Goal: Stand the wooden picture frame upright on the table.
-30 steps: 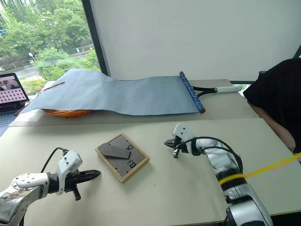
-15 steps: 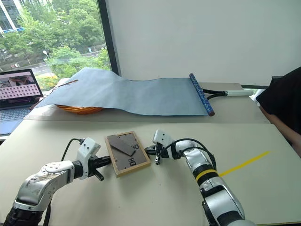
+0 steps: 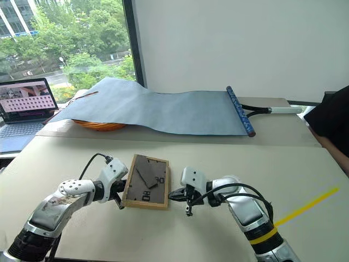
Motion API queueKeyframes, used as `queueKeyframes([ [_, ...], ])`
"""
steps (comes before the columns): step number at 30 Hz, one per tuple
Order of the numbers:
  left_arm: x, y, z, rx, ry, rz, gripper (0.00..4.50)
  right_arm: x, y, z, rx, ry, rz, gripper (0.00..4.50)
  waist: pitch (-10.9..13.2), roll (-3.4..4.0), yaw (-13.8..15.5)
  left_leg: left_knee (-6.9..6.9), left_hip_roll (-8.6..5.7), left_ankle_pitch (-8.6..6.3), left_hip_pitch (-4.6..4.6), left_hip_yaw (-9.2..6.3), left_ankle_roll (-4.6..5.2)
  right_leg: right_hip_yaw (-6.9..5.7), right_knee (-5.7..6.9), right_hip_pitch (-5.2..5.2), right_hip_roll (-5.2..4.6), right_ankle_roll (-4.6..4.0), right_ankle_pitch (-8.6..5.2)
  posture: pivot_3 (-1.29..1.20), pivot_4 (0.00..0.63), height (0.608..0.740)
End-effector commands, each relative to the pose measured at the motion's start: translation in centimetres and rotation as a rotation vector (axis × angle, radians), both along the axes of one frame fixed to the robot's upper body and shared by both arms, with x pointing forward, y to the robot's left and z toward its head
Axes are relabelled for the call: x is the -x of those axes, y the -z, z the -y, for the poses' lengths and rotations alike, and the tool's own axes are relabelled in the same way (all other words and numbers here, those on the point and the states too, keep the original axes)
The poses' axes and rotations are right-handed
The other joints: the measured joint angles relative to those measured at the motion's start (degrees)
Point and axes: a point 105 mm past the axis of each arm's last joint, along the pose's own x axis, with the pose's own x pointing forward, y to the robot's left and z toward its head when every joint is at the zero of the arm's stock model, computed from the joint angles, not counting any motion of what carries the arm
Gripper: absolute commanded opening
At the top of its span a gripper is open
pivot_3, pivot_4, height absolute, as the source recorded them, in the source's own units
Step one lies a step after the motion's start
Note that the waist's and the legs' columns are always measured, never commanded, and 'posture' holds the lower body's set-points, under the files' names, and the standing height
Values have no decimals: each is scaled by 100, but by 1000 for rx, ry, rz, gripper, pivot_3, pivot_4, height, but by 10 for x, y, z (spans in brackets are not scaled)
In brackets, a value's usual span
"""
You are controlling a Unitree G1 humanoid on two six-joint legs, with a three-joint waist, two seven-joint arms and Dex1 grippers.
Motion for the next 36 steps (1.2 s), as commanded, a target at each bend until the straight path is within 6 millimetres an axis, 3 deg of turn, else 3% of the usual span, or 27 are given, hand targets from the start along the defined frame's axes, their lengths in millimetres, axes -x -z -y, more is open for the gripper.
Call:
queueKeyframes([
  [1,9,31,-6,-73,35,-119,0,8,-13,-2,-38,-11,12,53,0,0,1,0,0,0,0,0,0,0,-2,0,0,0,0,0,150,714],
  [4,5,23,-32,-104,-16,-105,0,7,-11,0,-25,0,8,53,-1,-1,-25,-1,0,0,0,0,1,0,-2,1,0,-1,0,0,150,714],
  [7,15,18,-61,-126,-65,-127,0,-1,-9,10,2,26,17,53,-5,-9,-168,-8,0,0,-1,0,2,2,-1,8,0,-2,3,0,150,714],
  [12,24,-9,-137,-125,-317,-117,0,-11,-15,27,11,45,24,53,-4,-10,-426,-33,4,-2,1,-1,6,2,18,-8,5,9,9,0,150,714],
  [14,24,-23,-156,-64,-431,-102,0,-14,-17,33,11,47,23,53,-2,-10,-493,-39,8,-2,1,-5,6,2,22,-12,12,4,5,0,150,714],
  [16,23,-31,-163,-34,-524,-87,0,-16,-18,38,5,48,25,53,11,-24,-487,-40,8,-2,-1,-7,6,1,23,-11,11,8,0,0,150,714],
  [18,27,-39,-147,134,-553,-172,679,-17,-21,40,-17,43,26,0,28,-48,-477,-33,7,-4,-10,-7,4,1,21,-12,10,10,-1,0,150,714],
  [21,31,-60,-106,479,-484,-325,1740,-19,-25,38,-46,27,46,0,46,-67,-339,-18,6,-4,-37,-8,3,-9,19,-24,6,17,2,0,150,714],
  [23,36,-60,-91,600,-439,-431,2488,-21,-28,35,-67,20,69,0,47,-69,-308,-10,5,-2,-55,-20,1,-21,21,-33,8,22,6,0,150,714],
  [28,60,-27,-75,568,-383,-706,4249,-32,-22,32,-35,30,147,0,49,-68,-382,-24,6,-6,-48,-42,-4,-27,26,-30,14,-16,19,0,150,714],
  [32,71,-8,-72,484,-413,-813,4389,-39,-14,29,13,22,182,0,51,-63,-342,-24,5,-6,-47,-57,-7,-47,25,-23,12,-28,18,0,150,714],
  [36,70,0,-49,512,-351,-871,4389,-43,-6,17,7,-11,179,0,47,-49,-337,-22,3,-6,-29,-57,-9,-48,21,-3,11,-27,16,0,150,714],
])
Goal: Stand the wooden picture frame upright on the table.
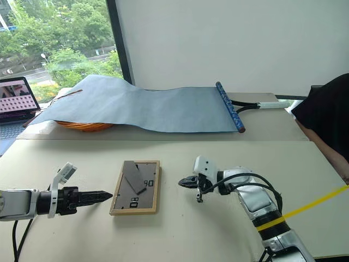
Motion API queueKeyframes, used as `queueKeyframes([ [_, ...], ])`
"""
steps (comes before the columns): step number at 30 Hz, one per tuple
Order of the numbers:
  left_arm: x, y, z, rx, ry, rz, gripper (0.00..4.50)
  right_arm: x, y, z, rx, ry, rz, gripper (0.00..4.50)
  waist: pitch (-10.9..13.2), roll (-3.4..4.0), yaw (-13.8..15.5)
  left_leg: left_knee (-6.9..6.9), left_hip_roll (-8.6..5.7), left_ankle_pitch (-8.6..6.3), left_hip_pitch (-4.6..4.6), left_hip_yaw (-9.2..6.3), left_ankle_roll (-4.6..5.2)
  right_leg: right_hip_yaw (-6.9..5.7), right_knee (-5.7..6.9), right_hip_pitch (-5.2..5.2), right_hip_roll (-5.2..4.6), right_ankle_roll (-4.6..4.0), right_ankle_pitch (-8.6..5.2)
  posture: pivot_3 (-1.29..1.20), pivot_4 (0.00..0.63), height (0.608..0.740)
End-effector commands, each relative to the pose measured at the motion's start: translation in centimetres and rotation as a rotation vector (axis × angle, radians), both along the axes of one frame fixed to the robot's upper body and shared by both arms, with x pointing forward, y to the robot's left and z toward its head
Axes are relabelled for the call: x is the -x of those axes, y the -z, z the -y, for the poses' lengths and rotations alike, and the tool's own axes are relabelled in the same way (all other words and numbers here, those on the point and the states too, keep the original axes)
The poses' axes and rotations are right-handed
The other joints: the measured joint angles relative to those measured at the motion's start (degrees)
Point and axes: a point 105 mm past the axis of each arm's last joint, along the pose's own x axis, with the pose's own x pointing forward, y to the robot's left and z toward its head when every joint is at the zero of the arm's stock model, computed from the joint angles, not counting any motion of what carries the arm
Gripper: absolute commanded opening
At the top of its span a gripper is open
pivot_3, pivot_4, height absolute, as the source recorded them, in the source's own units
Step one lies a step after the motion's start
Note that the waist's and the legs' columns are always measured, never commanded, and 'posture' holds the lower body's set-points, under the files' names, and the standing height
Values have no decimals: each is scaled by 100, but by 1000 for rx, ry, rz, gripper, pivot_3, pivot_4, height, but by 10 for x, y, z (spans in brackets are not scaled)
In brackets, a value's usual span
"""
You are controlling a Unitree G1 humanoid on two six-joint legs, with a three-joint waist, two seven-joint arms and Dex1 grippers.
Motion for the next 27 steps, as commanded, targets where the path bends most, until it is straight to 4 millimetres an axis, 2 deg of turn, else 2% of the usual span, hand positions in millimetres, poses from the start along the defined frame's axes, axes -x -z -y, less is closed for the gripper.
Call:
queueKeyframes([
  [1,11,31,28,45,71,-144,4389,-3,-1,-15,-17,-51,42,0,-6,17,25,0,-1,0,5,0,-1,0,-2,5,-1,3,-2,0,150,714],
  [4,10,36,61,134,136,-149,4389,0,6,-30,-29,-91,28,0,-17,40,146,4,-10,0,15,-7,-1,-9,-6,7,-9,5,-3,0,150,714],
  [7,11,37,78,178,157,-150,4389,3,9,-37,-36,-111,19,0,-19,43,264,11,-29,0,16,-16,-1,-18,-9,12,-25,9,-3,0,150,714],
  [13,10,31,94,266,153,-134,4389,8,14,-40,-38,-114,9,0,-22,43,326,15,-37,2,16,-22,-3,-23,-12,20,-35,13,-1,0,150,714],
  [14,5,26,98,306,131,-114,4389,9,15,-41,-38,-113,7,0,-22,42,325,14,-37,2,15,-23,-3,-24,-12,21,-35,13,-1,0,150,714],
  [18,-2,19,96,316,88,-109,3345,11,17,-41,-37,-109,2,0,-22,40,319,14,-37,3,7,-28,-5,-28,-10,23,-35,12,0,0,150,714],
  [19,-4,19,95,309,72,-108,3138,11,17,-41,-36,-109,1,0,-22,40,318,14,-37,4,2,-29,-6,-29,-10,23,-34,11,1,0,150,714],
  [20,-7,19,92,308,48,-103,3138,11,17,-41,-35,-108,1,0,-22,40,318,13,-37,5,-4,-30,-7,-29,-9,27,-34,11,1,0,150,714],
  [21,-11,17,89,311,27,-94,2691,11,17,-41,-33,-108,0,0,-22,40,319,13,-37,7,-8,-32,-9,-29,-8,24,-33,11,1,0,150,714],
  [22,-15,14,86,317,7,-85,2518,11,17,-40,-31,-107,0,0,-22,40,319,12,-37,7,-8,-33,-10,-32,-8,23,-33,11,1,0,150,714],
  [25,-24,2,83,351,-31,-50,1489,11,15,-35,-29,-89,3,0,-22,40,319,11,-37,9,-8,-34,-13,-35,-8,21,-33,10,1,0,150,714],
  [27,-26,-3,82,366,-39,-36,1044,8,9,-28,-40,-60,7,0,-21,39,319,11,-37,10,-10,-35,-14,-36,-9,21,-33,10,1,0,150,714],
])
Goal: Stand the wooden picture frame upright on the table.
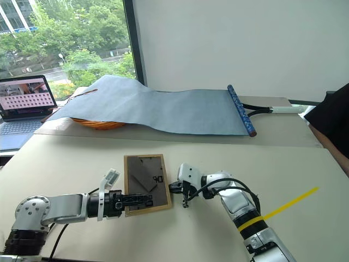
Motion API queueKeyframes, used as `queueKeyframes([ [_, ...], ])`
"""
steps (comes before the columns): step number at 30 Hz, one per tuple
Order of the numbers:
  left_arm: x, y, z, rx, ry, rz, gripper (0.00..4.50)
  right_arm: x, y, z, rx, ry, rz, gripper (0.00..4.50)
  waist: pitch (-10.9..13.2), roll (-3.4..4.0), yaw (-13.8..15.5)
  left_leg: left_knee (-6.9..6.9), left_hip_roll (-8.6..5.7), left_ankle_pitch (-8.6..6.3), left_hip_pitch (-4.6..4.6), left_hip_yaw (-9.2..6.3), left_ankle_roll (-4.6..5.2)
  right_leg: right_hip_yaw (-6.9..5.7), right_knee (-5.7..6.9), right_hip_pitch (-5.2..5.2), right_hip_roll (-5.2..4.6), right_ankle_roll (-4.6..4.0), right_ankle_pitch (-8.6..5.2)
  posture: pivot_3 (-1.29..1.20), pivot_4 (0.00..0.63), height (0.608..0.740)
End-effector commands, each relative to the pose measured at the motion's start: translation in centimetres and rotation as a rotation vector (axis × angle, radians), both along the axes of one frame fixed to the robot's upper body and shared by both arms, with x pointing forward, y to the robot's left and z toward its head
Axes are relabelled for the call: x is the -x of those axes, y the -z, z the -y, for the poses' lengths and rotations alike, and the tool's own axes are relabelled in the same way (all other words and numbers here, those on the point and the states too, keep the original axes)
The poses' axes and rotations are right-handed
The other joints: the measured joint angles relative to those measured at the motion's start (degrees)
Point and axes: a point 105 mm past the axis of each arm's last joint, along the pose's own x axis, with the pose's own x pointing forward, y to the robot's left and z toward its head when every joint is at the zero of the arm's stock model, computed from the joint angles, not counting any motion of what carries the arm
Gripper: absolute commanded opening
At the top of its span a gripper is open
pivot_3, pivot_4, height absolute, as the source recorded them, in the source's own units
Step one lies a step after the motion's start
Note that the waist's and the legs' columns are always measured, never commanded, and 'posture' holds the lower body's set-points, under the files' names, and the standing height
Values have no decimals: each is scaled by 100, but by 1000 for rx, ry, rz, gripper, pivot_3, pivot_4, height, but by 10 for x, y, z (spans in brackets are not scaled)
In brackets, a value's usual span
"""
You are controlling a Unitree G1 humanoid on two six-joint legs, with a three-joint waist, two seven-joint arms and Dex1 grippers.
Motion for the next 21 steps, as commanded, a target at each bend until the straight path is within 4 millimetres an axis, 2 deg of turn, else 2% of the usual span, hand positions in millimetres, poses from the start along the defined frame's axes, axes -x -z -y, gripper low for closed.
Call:
queueKeyframes([
  [1,-9,-12,-8,3,-51,34,1028,-1,-13,10,-20,28,11,0,0,0,0,0,0,0,-1,0,0,0,0,0,0,0,0,0,150,714],
  [3,-8,-15,-10,-6,-37,48,1018,-4,-22,23,-31,71,11,0,2,-1,2,-1,0,1,-2,0,-1,0,0,-2,0,0,0,0,150,714],
  [4,-5,-18,-9,-6,-10,58,1018,-8,-30,37,-32,110,9,0,2,-1,3,-1,0,1,-2,0,-2,-1,0,-3,0,0,0,0,150,714],
  [7,0,-25,-8,-18,56,84,1018,-11,-63,72,-120,202,-69,0,12,-4,12,-1,0,3,-13,1,-5,0,0,-10,0,-1,0,0,150,714],
  [8,0,-27,-8,-16,66,88,1018,-9,-77,79,-174,208,-107,596,16,-3,25,0,0,3,-15,0,-5,-1,0,-11,-1,-1,0,0,150,714],
  [9,0,-28,-7,-15,80,93,1018,-7,-92,82,-231,209,-136,793,17,-3,27,-1,0,3,-20,0,-5,-2,-1,-13,-1,-1,0,0,150,714],
  [11,0,-33,-3,-12,124,115,1018,0,-114,82,-305,179,-194,1437,22,-3,19,-2,0,3,-21,0,-5,-2,-2,-15,-1,-3,-1,0,150,714],
  [13,0,-37,4,-16,187,145,1018,5,-127,75,-362,143,-251,2177,25,-6,-18,-7,0,3,-22,-3,-4,-4,-2,-16,0,-6,-3,0,150,714],
  [19,-3,-44,21,-46,340,187,1018,11,-124,42,-387,61,-369,4114,26,-4,-30,-12,0,3,-38,-9,-4,-12,-4,-28,2,-8,-5,0,150,714],
  [21,-4,-44,25,-67,379,193,1018,8,-120,36,-392,52,-395,4114,27,-3,-21,-7,0,3,-64,-11,-3,-15,-4,-49,2,-6,-4,0,150,714],
])
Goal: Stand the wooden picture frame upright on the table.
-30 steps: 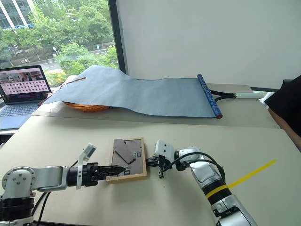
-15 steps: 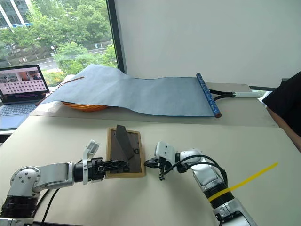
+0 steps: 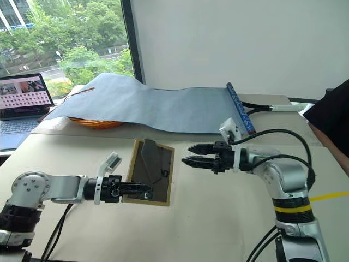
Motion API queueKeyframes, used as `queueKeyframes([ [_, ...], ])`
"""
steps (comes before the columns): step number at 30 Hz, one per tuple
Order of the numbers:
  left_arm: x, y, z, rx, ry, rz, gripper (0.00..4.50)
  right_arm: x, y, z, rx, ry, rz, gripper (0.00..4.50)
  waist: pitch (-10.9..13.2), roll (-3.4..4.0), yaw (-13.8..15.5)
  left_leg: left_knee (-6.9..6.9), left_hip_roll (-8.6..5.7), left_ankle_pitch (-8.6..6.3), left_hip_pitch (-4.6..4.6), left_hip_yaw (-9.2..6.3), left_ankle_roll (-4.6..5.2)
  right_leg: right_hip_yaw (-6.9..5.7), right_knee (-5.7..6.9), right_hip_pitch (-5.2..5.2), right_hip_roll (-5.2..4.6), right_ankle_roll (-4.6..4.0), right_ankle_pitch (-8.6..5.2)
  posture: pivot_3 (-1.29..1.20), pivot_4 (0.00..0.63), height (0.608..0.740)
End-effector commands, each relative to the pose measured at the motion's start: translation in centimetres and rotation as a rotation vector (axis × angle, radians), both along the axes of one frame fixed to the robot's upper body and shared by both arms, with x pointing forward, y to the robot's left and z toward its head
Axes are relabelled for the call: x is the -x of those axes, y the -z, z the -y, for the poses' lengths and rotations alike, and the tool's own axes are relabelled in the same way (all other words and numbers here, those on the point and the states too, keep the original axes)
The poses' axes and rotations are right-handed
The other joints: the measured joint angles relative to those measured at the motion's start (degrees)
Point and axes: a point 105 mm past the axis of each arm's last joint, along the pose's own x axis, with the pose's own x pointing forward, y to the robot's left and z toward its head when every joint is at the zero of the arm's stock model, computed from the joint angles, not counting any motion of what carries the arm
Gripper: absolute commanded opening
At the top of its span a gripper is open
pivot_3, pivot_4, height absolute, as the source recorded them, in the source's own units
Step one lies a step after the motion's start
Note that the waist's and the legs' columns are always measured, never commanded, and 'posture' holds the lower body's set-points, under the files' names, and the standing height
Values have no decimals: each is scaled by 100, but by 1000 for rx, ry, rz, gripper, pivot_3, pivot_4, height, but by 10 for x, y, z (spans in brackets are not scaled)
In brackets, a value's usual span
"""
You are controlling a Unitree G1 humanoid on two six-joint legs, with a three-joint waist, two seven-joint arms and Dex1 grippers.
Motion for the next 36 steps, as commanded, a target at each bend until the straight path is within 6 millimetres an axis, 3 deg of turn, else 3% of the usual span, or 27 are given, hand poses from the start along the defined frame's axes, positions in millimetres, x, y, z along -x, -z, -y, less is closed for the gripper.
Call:
queueKeyframes([
  [1,-1,-5,7,-3,77,23,1018,-1,-8,-10,-29,-34,-2,4114,2,2,8,2,0,0,-7,-1,0,-2,0,-5,0,0,1,0,150,714],
  [6,-2,-6,12,-1,127,20,1018,9,6,-23,-5,-127,-24,4114,5,4,18,-3,0,0,-16,-6,1,-10,0,-12,0,0,1,0,150,714],
  [9,-6,-5,10,14,125,-19,1018,35,1,-30,-33,-260,13,4114,8,6,20,-4,0,0,-22,-9,1,-13,1,-16,0,0,0,0,150,714],
  [17,-14,-8,4,57,102,-84,1018,50,-13,-20,-89,-295,58,4114,13,9,19,4,0,0,-23,-17,3,-20,7,-12,1,0,1,0,150,714],
  [22,-15,-16,3,100,114,-94,1018,30,8,-4,69,-139,138,4114,14,9,20,4,0,0,-23,-19,3,-21,6,-10,1,0,0,0,150,714],
  [25,-14,-25,-2,142,126,-90,1018,7,17,21,178,20,215,4114,14,9,8,6,0,0,-23,-19,3,-22,7,-13,1,0,0,0,150,714],
  [28,-15,-35,-11,186,120,-92,1018,-7,17,51,270,140,377,4114,16,8,18,6,0,0,-23,-19,3,-23,6,-13,1,1,0,0,150,714],
  [31,-17,-40,-16,214,116,-106,1018,-16,12,63,341,222,612,4114,20,13,18,3,-1,0,-23,-19,3,-23,6,-13,1,1,-1,0,150,714],
  [34,-20,-44,-13,267,130,-141,1018,-16,1,48,466,282,1173,4114,21,14,10,7,-1,0,-23,-19,3,-24,6,-12,1,3,-2,0,150,714],
  [36,-21,-46,-10,297,142,-159,1018,-7,4,33,483,260,1423,4114,22,16,9,6,-1,0,-23,-21,3,-26,6,-15,1,25,-14,0,150,714],
])
